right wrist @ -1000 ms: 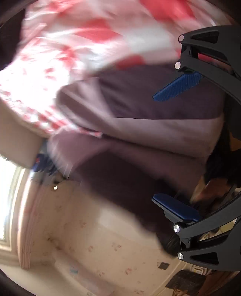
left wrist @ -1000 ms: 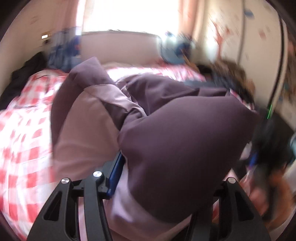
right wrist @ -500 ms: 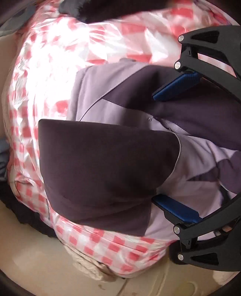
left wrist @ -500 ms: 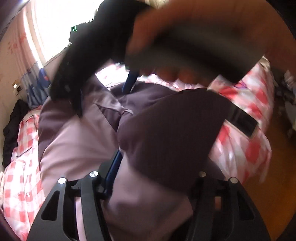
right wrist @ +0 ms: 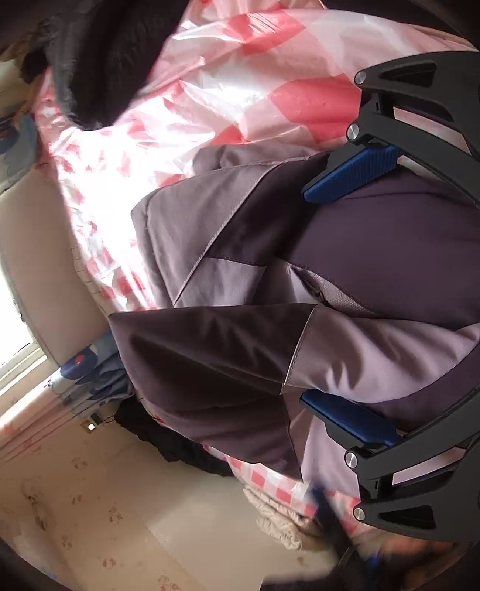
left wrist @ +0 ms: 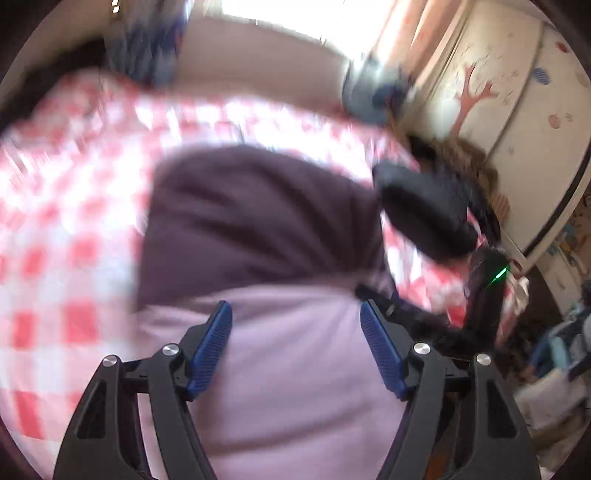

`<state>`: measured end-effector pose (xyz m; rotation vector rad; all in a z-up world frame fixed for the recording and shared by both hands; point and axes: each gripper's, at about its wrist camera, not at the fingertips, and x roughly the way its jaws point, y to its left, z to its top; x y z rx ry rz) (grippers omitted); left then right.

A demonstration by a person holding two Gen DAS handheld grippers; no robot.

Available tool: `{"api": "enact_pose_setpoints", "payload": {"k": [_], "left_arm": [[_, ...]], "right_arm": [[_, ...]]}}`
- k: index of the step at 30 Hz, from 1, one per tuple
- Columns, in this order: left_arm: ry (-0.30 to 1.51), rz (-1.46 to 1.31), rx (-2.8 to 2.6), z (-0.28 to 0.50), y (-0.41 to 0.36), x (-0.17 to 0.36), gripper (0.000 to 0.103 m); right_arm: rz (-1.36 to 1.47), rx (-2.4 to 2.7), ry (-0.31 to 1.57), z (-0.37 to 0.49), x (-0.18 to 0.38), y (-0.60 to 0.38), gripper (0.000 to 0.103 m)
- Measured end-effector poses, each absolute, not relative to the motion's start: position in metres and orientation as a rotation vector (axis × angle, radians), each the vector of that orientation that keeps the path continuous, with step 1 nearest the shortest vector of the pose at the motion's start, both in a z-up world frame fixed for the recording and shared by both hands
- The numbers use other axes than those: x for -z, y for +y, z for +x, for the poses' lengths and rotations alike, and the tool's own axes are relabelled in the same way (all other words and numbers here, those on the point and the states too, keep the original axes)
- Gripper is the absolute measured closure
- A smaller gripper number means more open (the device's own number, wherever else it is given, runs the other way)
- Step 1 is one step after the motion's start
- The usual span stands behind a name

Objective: Fold large clothes

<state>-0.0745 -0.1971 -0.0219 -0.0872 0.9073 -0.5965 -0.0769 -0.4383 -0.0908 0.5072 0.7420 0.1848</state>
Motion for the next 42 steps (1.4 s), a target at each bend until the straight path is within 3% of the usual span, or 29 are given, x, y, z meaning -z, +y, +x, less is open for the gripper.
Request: {"api": "enact_pose_setpoints", "payload": {"k": [4,10,11,16,19,22,23,28,32,36,38,42], "left_arm": [[0.851,0.091,0.566,-0.086,-0.226,0.032,0.029],[0.799,-0.152,0.517,-0.081,-0.152,0.006,0.029],[0.804,-0.215,0.473,-0.073,-0.13,0.006,0.024],[1.041,-0.385,0.457,-0.015,-0.092,0.051,0.02],[1.208,-0.432,0.611,0.006,-0.117,0.092,0.005],[1.176,-0.389,0.634,0.004,-0.122,0.084,0.006],[1.136,-0.344,0.62,-0.002,-0.124,0.077,0.011],[0.958,-0.169,0.466,-0.023,-0.089,0.023,0.021],[0.943,-0.117,0.243,-0.033,-0.018,0.002,0.021],[1.102,-0.36,0.159,-0.021,0.077,0.051,0.016],[1.038,-0.417,0.128,-0.027,0.098,0.044,0.016],[0.886,-0.281,0.106,-0.018,0.079,0.014,0.016]], "right_arm": [[0.294,-0.103,0.877,-0.064,0.07,-0.432,0.007],[0.129,0.055,0.855,-0.076,0.071,-0.398,0.007],[0.147,0.065,0.844,-0.08,0.076,-0.398,0.007],[0.235,0.079,0.803,-0.091,0.1,-0.394,0.007],[0.277,0.055,0.785,-0.092,0.105,-0.402,0.007],[0.455,-0.038,0.796,-0.089,0.118,-0.436,0.006],[0.49,-0.059,0.799,-0.084,0.121,-0.44,0.006],[0.523,-0.173,0.861,-0.042,0.115,-0.39,0.006],[0.501,-0.372,0.924,0.0,0.121,-0.303,0.006],[0.38,-0.447,0.953,0.01,0.128,-0.246,0.006],[0.324,-0.429,0.941,0.003,0.122,-0.244,0.006],[0.351,-0.444,1.021,0.002,0.125,-0.254,0.006]]}}
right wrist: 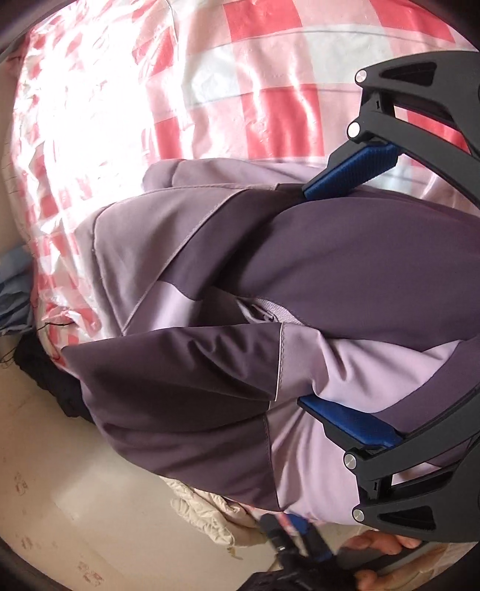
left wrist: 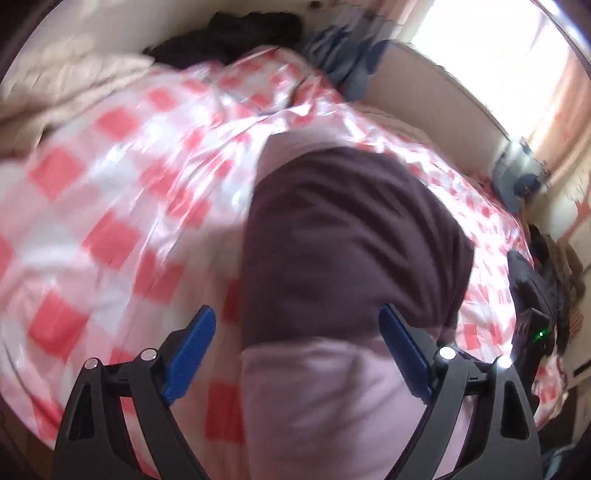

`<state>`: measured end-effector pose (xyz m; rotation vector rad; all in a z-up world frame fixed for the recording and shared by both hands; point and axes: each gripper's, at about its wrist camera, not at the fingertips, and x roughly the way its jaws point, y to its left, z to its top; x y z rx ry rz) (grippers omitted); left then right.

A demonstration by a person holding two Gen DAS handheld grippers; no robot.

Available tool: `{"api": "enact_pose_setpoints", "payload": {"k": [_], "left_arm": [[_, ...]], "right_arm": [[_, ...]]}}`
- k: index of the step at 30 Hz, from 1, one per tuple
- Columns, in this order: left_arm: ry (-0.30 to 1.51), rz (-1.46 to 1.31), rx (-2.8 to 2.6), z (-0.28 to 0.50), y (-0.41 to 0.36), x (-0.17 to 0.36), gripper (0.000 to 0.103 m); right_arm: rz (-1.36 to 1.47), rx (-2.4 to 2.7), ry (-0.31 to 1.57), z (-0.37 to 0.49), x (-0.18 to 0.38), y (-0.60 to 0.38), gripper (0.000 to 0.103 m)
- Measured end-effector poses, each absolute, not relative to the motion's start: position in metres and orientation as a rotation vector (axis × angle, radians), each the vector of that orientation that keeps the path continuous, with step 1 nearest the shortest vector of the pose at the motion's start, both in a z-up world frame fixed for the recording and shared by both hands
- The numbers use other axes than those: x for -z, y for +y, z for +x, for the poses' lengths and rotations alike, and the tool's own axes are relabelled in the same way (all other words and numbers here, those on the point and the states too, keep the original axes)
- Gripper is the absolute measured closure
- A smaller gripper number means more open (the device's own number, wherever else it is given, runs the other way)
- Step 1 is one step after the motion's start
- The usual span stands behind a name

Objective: Fold large clothes

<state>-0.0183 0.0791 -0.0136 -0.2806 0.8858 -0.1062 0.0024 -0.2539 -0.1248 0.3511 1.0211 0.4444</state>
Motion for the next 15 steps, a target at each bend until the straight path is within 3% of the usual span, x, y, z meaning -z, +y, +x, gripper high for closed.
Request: {"api": "enact_pose_setpoints", "payload": {"k": [3,6,9,12,15], "left_arm": [[0.949,0.028,0.109,0.0,0.03,0.033,0.013],[0.946,0.01,0.148,0.005,0.04,0.033,0.013],[0.927,0.03,0.163,0.005,0.042,0.036,0.013],[0.9,0.019,0.19,-0.008,0.02,0.034,0.013],[0.877,0.009,0.241,-0.007,0.019,0.036,0.013]], "right_arm": [[0.278,-0.399,1.085,0.016,0.089,-0.258,0.006],[0.186,-0.34,0.932,0.02,0.034,-0.252,0.006],[0.148,-0.293,0.859,0.048,0.017,-0.24,0.006],[0.168,-0.164,0.961,0.088,0.078,-0.237,0.006],[0.5,-0.262,1.012,0.101,0.142,-0.274,0.006]]}}
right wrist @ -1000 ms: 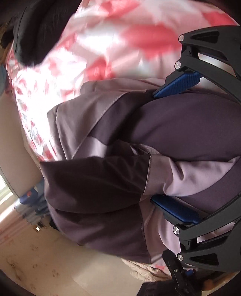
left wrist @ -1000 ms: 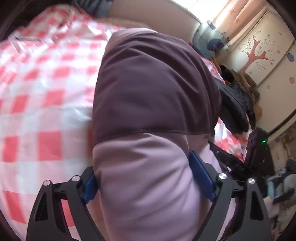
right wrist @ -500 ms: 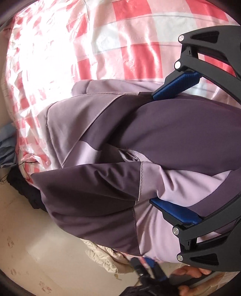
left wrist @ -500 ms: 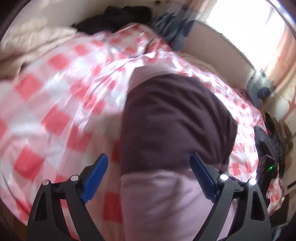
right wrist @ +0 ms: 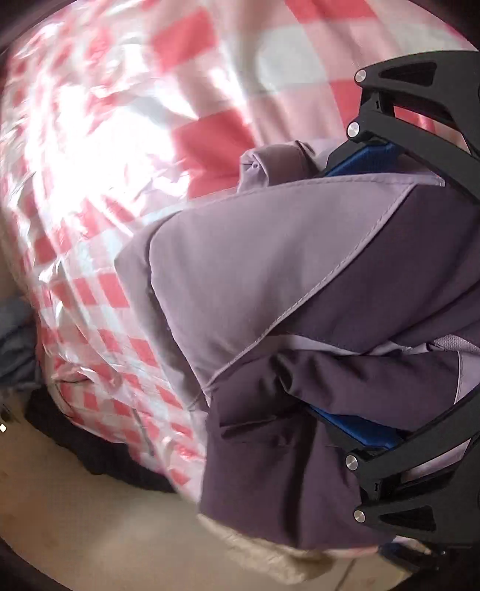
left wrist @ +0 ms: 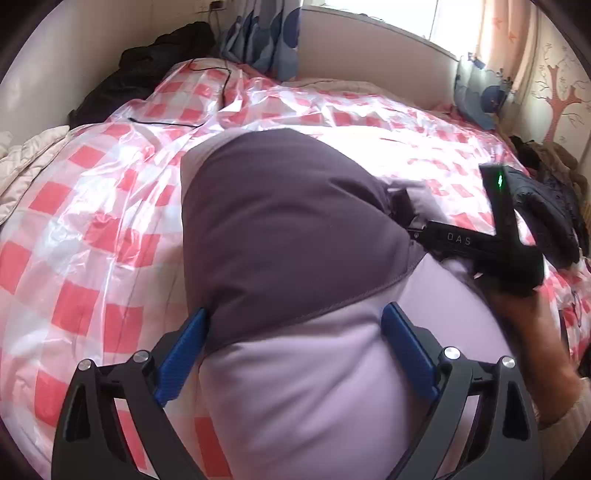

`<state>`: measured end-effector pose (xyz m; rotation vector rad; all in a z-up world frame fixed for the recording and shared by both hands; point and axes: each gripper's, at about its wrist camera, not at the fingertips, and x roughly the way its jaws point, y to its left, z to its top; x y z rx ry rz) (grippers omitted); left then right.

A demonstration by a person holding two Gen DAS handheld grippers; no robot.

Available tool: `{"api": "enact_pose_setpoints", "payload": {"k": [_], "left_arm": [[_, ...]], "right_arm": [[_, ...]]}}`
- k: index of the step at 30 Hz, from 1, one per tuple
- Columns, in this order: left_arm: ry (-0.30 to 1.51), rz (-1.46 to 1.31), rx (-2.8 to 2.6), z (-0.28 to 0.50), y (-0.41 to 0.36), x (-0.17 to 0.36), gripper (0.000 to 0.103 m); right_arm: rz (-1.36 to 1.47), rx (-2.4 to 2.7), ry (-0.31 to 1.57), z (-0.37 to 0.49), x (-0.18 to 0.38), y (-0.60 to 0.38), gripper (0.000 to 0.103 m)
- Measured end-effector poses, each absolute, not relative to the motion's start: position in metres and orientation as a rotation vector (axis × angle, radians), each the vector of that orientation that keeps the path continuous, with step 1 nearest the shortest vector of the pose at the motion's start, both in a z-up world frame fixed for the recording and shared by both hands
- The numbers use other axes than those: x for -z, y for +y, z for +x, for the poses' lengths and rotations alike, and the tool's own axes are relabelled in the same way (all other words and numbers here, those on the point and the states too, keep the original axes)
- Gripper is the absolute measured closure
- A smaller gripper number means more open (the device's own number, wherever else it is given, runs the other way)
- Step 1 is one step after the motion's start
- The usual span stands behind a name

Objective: Fold large clothes

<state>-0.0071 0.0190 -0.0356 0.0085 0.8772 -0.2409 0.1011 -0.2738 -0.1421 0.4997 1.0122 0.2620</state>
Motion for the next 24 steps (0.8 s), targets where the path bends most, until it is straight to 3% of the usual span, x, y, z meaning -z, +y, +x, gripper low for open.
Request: {"api": "enact_pose_setpoints", "payload": {"k": [6,11,14,17,22,24], "left_arm": [[0.858,0.029,0.224,-0.015,0.014,0.04,0.011],[0.819,0.029,0.203,-0.022,0.017,0.037,0.011],[0.814,0.042,0.207,-0.024,0.014,0.037,0.011],[0.804,0.088,0.193,-0.029,0.005,0.04,0.011],[0.794,0.086,0.189,-0.031,0.006,0.042,0.011],[0.789,0.069,0.189,-0.031,0.01,0.041,0.011]], "right_arm": [[0.347,-0.241,1.086,0.1,0.107,-0.268,0.006],[0.183,-0.294,0.905,0.009,0.053,-0.251,0.006],[0.178,-0.24,0.943,-0.02,0.092,-0.246,0.006],[0.578,-0.326,1.012,-0.019,0.143,-0.273,0.006],[0.524,-0.314,1.03,-0.023,0.132,-0.271,0.006],[0.439,-0.271,0.987,-0.034,0.103,-0.272,0.006]]}}
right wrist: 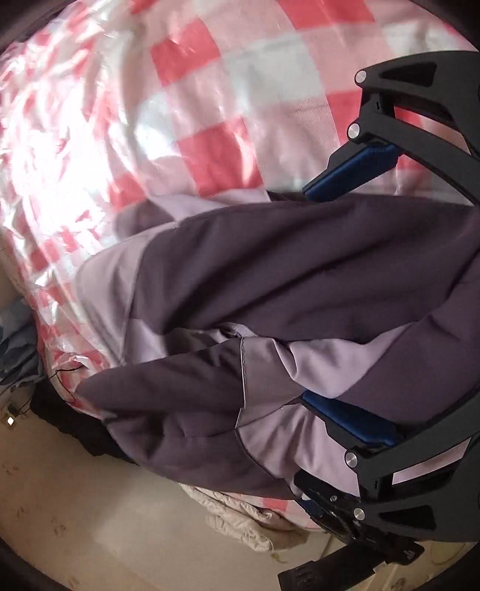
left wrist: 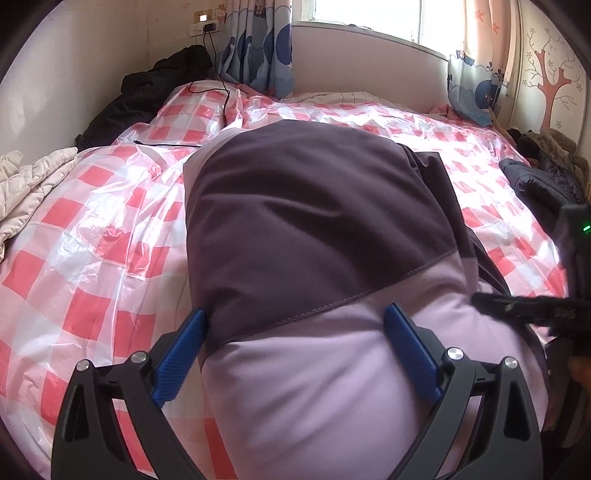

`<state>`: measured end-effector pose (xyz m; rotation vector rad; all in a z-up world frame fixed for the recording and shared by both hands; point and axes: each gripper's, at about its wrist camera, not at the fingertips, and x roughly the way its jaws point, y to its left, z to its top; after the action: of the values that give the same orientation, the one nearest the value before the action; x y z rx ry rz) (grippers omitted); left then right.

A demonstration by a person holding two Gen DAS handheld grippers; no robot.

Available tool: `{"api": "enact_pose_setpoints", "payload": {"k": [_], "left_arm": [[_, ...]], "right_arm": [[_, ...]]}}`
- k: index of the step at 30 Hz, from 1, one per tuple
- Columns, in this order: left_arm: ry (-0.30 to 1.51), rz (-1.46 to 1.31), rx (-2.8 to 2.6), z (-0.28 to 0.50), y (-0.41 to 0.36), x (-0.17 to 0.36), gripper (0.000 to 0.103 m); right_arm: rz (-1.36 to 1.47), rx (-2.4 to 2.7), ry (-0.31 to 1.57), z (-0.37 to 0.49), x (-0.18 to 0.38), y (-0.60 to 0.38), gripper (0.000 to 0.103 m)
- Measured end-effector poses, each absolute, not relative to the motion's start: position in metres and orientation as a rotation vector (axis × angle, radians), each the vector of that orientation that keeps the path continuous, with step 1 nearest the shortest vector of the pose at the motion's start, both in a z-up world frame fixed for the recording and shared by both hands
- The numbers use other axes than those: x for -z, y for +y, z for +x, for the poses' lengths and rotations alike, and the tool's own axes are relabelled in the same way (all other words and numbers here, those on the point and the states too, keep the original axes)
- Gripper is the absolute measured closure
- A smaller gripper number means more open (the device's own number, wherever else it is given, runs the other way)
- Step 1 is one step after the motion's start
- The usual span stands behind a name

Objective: Fold large clothes

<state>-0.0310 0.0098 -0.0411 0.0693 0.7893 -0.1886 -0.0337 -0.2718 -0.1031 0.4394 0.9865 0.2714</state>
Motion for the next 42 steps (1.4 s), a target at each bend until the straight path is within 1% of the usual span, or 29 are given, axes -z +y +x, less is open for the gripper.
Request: {"api": "enact_pose_setpoints", "payload": {"k": [2,4,5,7,9,12,14,15,19,22,24,26,27,28,29,31,34,36,38,40,42], "left_arm": [[0.784,0.05,0.186,-0.031,0.015,0.04,0.011],[0.784,0.044,0.197,-0.03,0.017,0.039,0.011],[0.786,0.055,0.204,-0.031,0.015,0.039,0.01],[0.78,0.095,0.191,-0.034,0.008,0.041,0.01],[0.781,0.099,0.185,-0.035,0.007,0.042,0.01],[0.774,0.106,0.18,-0.038,0.006,0.042,0.01],[0.766,0.095,0.184,-0.039,0.008,0.042,0.01],[0.764,0.086,0.183,-0.038,0.01,0.041,0.01],[0.758,0.082,0.171,-0.037,0.012,0.04,0.01],[0.757,0.085,0.17,-0.037,0.011,0.04,0.01],[0.758,0.083,0.17,-0.038,0.011,0.04,0.01],[0.756,0.077,0.178,-0.038,0.011,0.039,0.01],[0.758,0.062,0.197,-0.038,0.011,0.038,0.01],[0.761,0.048,0.217,-0.037,0.012,0.037,0.01],[0.776,0.043,0.237,-0.035,0.01,0.037,0.01],[0.782,0.059,0.227,-0.036,0.005,0.04,0.01],[0.784,0.073,0.216,-0.038,0.002,0.042,0.01],[0.783,0.059,0.212,-0.038,0.006,0.042,0.009],[0.778,0.051,0.209,-0.04,0.009,0.042,0.009],[0.775,0.046,0.21,-0.038,0.011,0.042,0.009],[0.783,0.039,0.213,-0.037,0.012,0.042,0.008]], "right_arm": [[0.299,-0.238,0.887,-0.06,0.075,-0.266,0.006],[0.231,-0.196,0.909,-0.075,0.082,-0.259,0.006],[0.241,-0.203,0.955,-0.075,0.099,-0.256,0.006],[0.434,-0.242,1.009,-0.072,0.13,-0.267,0.006],[0.614,-0.293,1.042,-0.071,0.148,-0.278,0.006],[0.555,-0.293,1.054,-0.072,0.139,-0.275,0.006],[0.482,-0.287,1.073,-0.066,0.116,-0.271,0.006],[0.416,-0.268,1.054,-0.065,0.097,-0.269,0.006],[0.244,-0.259,0.861,-0.049,0.021,-0.254,0.006],[0.156,-0.253,0.794,0.0,-0.004,-0.238,0.006],[0.131,-0.217,0.812,0.035,0.008,-0.236,0.006],[0.144,-0.149,0.915,0.08,0.057,-0.243,0.006],[0.268,-0.214,1.001,0.097,0.099,-0.25,0.006],[0.473,-0.283,1.025,0.101,0.132,-0.268,0.006],[0.559,-0.292,1.019,0.1,0.142,-0.28,0.006],[0.484,-0.264,1.021,0.099,0.133,-0.274,0.006],[0.384,-0.259,1.088,0.104,0.11,-0.269,0.006],[0.294,-0.269,1.019,0.08,0.078,-0.273,0.006],[0.244,-0.341,0.931,0.032,0.057,-0.279,0.006],[0.205,-0.333,0.93,-0.007,0.058,-0.281,0.006],[0.21,-0.287,1.033,-0.027,0.095,-0.278,0.006]]}}
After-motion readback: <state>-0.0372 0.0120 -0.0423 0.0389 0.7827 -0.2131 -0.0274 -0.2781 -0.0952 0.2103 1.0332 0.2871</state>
